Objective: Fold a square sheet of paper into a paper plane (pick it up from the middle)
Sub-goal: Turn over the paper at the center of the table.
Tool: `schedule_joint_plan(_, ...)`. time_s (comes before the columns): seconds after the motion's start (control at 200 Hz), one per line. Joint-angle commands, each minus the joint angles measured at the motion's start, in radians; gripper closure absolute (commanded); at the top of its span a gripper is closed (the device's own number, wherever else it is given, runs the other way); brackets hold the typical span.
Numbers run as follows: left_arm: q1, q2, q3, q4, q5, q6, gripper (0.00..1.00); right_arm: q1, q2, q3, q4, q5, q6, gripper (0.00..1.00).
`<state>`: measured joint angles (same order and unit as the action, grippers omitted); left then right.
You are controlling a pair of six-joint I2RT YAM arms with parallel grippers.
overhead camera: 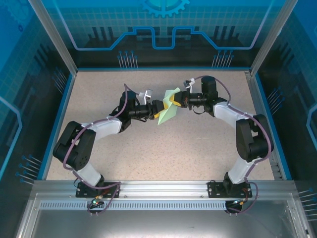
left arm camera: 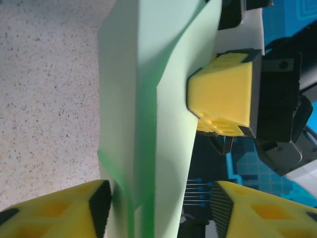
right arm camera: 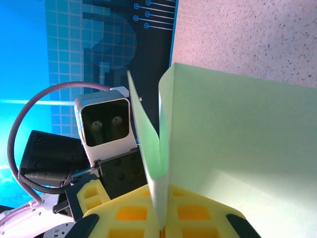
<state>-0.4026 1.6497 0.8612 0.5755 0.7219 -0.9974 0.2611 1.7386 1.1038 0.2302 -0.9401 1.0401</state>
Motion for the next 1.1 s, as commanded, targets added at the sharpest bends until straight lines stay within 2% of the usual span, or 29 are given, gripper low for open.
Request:
schedule_joint_plan(0.0,-0.004,0.010,-0.003,0.060,0.029,0.003,0.50,0.001,0.023,0.013,0.011,-0.042,0.015,0.93)
schedule_joint_plan(0.185,-0.004,0.000,0.001,0.018,0.021,0.037,0.69,-0.002,0.032,0.017,-0.017,-0.049,0.000,0.92)
schedule_joint_plan(0.295,-0.003,-0.005,0.009,-0.012,0.018,0.055,0.82,-0.006,0.029,0.024,-0.063,-0.045,-0.026,0.88)
schedule_joint_plan(0.35,-0.004,-0.008,0.012,-0.027,0.017,0.065,0.87,-0.012,0.020,0.032,-0.107,-0.034,-0.053,0.83)
schedule_joint_plan(0.44,-0.004,-0.022,0.025,-0.111,-0.004,0.114,0.91,-0.029,-0.006,0.056,-0.266,0.022,-0.145,0.66)
schedule_joint_plan(0.56,-0.004,-0.056,0.081,-0.392,-0.108,0.260,0.91,-0.068,-0.064,0.073,-0.478,0.175,-0.279,0.50)
schedule_joint_plan(0.63,-0.006,-0.072,0.136,-0.584,-0.218,0.359,0.91,-0.090,-0.097,0.070,-0.572,0.272,-0.330,0.41)
schedule_joint_plan(0.665,-0.013,-0.075,0.170,-0.708,-0.310,0.414,0.91,-0.096,-0.111,0.070,-0.610,0.321,-0.347,0.37)
schedule_joint_plan(0.735,-0.050,-0.064,0.276,-0.944,-0.537,0.511,0.91,-0.096,-0.140,0.067,-0.674,0.427,-0.381,0.30)
schedule_joint_plan(0.8,-0.102,-0.034,0.369,-1.123,-0.792,0.563,0.91,-0.096,-0.167,0.053,-0.701,0.516,-0.392,0.26)
schedule_joint_plan(0.915,-0.171,0.043,0.497,-1.306,-1.113,0.585,0.91,-0.093,-0.216,0.022,-0.724,0.643,-0.397,0.21)
schedule_joint_plan(1.095,-0.227,0.184,0.629,-1.495,-1.405,0.542,0.91,-0.090,-0.260,-0.012,-0.733,0.729,-0.388,0.20)
